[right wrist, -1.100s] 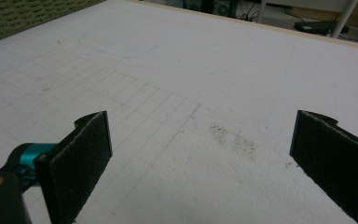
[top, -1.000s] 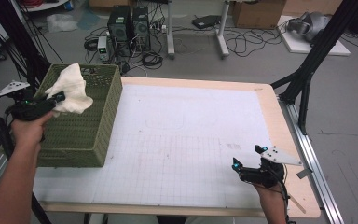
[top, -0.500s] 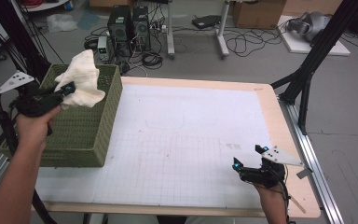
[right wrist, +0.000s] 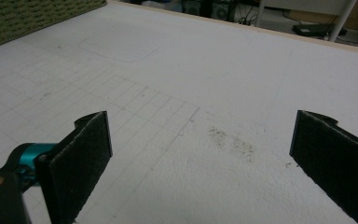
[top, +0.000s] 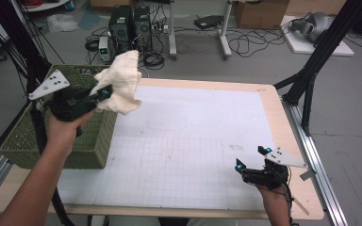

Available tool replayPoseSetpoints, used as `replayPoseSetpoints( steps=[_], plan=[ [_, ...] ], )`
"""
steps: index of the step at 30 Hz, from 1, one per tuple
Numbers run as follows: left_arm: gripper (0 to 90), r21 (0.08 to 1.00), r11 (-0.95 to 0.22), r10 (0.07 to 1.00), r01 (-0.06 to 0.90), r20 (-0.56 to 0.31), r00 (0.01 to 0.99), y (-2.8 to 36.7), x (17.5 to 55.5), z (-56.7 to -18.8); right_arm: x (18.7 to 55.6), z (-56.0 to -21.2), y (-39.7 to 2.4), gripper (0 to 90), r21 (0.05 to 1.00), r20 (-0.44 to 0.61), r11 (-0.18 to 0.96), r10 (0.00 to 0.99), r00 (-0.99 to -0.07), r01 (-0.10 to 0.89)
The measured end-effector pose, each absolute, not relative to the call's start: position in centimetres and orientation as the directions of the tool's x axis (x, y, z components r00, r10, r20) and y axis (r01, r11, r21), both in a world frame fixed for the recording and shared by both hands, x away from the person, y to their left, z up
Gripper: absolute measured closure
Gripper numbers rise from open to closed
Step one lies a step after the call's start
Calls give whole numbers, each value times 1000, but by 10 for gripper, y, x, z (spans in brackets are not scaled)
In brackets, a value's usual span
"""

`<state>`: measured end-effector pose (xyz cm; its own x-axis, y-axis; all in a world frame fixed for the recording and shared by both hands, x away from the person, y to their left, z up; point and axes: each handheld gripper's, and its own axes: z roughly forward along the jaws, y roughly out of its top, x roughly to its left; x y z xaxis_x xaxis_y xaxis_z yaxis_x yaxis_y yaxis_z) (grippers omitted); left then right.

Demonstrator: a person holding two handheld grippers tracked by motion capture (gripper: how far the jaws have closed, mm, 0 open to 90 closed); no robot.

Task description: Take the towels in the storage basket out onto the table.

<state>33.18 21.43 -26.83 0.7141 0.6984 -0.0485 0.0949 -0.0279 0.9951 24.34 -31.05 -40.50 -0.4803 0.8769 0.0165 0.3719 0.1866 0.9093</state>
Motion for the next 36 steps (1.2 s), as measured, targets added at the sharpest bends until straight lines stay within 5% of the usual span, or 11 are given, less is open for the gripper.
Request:
replayPoseSetpoints(
  steps=[36],
  plan=[
    [761,965,-179,444,194,-97,891,69,341,-361,243,-405,-312,47,909,16,189,875,-484,372]
  ],
)
